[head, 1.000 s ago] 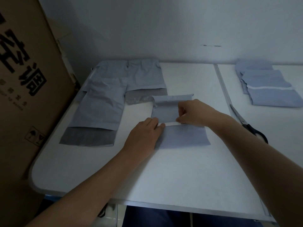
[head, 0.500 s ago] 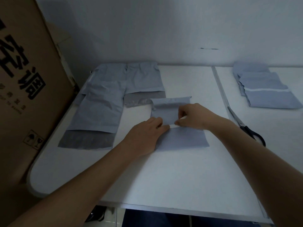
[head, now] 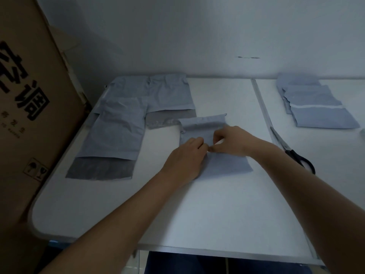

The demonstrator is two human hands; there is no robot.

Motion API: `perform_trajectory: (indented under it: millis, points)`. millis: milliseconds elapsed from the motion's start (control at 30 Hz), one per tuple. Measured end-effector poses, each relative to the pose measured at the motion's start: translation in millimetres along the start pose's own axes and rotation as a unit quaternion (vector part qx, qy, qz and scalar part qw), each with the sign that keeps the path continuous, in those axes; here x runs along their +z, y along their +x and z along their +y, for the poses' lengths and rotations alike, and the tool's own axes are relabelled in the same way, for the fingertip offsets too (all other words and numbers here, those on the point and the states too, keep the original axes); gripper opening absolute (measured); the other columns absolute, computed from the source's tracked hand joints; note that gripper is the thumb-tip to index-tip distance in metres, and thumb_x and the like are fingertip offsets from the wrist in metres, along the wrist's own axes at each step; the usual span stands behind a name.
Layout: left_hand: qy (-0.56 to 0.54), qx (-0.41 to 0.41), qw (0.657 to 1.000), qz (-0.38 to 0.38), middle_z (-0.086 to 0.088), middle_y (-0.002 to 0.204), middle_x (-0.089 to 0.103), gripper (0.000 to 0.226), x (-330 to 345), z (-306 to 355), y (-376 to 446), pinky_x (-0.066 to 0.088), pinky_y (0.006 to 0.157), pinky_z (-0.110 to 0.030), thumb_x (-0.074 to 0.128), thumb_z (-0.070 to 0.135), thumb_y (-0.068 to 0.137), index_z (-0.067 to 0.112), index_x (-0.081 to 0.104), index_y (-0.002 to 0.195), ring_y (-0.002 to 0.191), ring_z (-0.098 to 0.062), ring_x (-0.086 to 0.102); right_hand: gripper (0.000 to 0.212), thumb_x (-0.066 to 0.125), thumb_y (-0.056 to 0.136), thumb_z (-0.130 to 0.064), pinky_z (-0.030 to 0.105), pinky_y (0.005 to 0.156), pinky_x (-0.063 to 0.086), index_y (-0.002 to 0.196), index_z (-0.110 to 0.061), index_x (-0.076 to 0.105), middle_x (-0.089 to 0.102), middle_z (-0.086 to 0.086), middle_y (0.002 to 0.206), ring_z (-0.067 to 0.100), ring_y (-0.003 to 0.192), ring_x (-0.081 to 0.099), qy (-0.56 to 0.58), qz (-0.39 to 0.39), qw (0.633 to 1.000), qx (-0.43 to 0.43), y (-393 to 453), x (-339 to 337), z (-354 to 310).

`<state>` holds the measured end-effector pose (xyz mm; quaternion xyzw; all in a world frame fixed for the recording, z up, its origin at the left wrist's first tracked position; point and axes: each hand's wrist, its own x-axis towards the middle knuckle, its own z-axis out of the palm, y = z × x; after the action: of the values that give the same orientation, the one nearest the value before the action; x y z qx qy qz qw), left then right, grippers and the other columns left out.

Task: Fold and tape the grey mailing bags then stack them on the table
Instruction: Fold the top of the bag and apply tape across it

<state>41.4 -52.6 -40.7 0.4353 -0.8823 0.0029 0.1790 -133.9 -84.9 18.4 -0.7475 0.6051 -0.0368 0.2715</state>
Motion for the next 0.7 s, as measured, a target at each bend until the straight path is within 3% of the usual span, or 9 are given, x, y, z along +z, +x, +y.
perform_trajectory:
  millis: [133, 267, 400, 500, 633, 700]
  points:
    - [0.007, -0.001, 0.999, 0.047, -0.002, 0.089, 0.056, 0.014, 10, -3, -9, 0.043, 0.053, -0.032, 0.055, 0.018, 0.091, 0.012, 0.066, 0.097, 0.078, -0.018, 0.050, 0.028, 0.067, 0.082, -0.050, 0.020, 0.058, 0.036, 0.079, -0.022, 0.063, 0.059, -0.005, 0.082, 0.006, 0.072, 0.051, 0.010, 0.001, 1.000, 0.009, 1, -2, 9]
    - [0.029, 0.006, 0.998, 0.061, -0.001, 0.088, 0.059, 0.022, 11, -2, -11, 0.044, 0.051, -0.033, 0.053, 0.022, 0.092, 0.013, 0.068, 0.105, 0.076, -0.019, 0.052, 0.037, 0.059, 0.091, -0.041, 0.025, 0.060, 0.036, 0.064, -0.016, 0.055, 0.056, -0.002, 0.070, 0.012, 0.067, 0.051, 0.087, -0.003, 0.996, 0.022, 1, -9, 13]
    - [0.065, 0.014, 0.996, 0.060, 0.000, 0.086, 0.058, 0.025, 10, 0, -13, 0.039, 0.048, -0.030, 0.053, 0.023, 0.090, 0.016, 0.069, 0.107, 0.072, -0.018, 0.052, 0.023, 0.063, 0.090, -0.030, 0.025, 0.068, 0.042, 0.078, -0.011, 0.066, 0.064, 0.001, 0.078, 0.014, 0.074, 0.057, 0.155, -0.016, 0.987, 0.026, 0, -16, 16]
    - [0.087, 0.017, 0.994, 0.058, 0.000, 0.087, 0.058, 0.026, 9, 2, -13, 0.031, 0.049, -0.027, 0.053, 0.022, 0.089, 0.015, 0.069, 0.108, 0.071, -0.017, 0.051, 0.018, 0.067, 0.087, -0.032, 0.025, 0.073, 0.047, 0.084, -0.014, 0.072, 0.069, 0.001, 0.086, 0.013, 0.078, 0.061, 0.144, -0.022, 0.989, 0.010, 3, -19, 14]
    - [0.079, 0.032, 0.995, 0.055, 0.001, 0.097, 0.063, 0.031, 8, 2, -13, 0.038, 0.052, -0.027, 0.048, 0.018, 0.086, 0.013, 0.070, 0.107, 0.075, -0.018, 0.053, 0.016, 0.072, 0.083, -0.031, 0.018, 0.061, 0.044, 0.087, -0.016, 0.074, 0.071, 0.001, 0.086, 0.008, 0.069, 0.059, 0.128, -0.043, 0.991, -0.009, 9, -23, 0]
    - [0.070, 0.040, 0.995, 0.056, 0.000, 0.101, 0.064, 0.029, 8, 1, -13, 0.044, 0.054, -0.030, 0.054, 0.013, 0.084, 0.011, 0.070, 0.107, 0.076, -0.019, 0.054, 0.014, 0.072, 0.084, -0.028, 0.021, 0.062, 0.049, 0.086, -0.014, 0.073, 0.072, 0.006, 0.087, 0.012, 0.068, 0.059, 0.133, -0.055, 0.989, -0.017, 12, -25, -5]
